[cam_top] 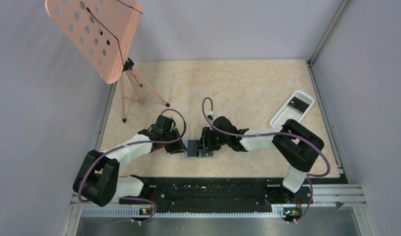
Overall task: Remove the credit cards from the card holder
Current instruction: Remove the credit card from the card holder.
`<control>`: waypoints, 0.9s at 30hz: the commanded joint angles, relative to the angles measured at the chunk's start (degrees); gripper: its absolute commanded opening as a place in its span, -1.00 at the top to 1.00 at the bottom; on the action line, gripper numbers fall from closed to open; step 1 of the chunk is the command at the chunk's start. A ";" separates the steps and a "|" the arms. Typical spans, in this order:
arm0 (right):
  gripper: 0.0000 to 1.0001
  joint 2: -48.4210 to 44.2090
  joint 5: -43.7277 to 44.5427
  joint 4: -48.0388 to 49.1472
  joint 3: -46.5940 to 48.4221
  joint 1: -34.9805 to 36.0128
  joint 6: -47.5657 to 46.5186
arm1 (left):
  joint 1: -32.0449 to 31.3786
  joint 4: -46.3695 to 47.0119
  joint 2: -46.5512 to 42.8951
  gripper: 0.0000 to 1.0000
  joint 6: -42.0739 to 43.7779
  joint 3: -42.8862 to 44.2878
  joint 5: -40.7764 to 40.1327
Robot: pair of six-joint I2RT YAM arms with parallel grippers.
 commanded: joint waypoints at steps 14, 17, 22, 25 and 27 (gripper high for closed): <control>0.17 -2.83 1.99 -1.77 -1.53 -1.51 -1.83 | -2.76 11.46 3.10 0.83 -4.06 -5.48 6.52; 0.19 -2.41 1.84 -1.50 -1.53 -1.56 -1.66 | -3.05 11.49 3.15 0.85 -4.16 -5.53 6.36; 0.26 -1.76 1.05 -0.15 -2.02 -1.53 -1.00 | -3.18 11.48 3.21 0.86 -4.25 -5.62 6.22; 0.29 -1.48 0.39 0.93 -2.50 -1.55 -0.59 | -3.15 11.64 3.37 0.86 -4.30 -5.57 6.14; 0.32 -1.39 0.04 1.38 -2.75 -1.56 -0.38 | -3.13 11.66 3.72 0.86 -4.37 -5.45 6.17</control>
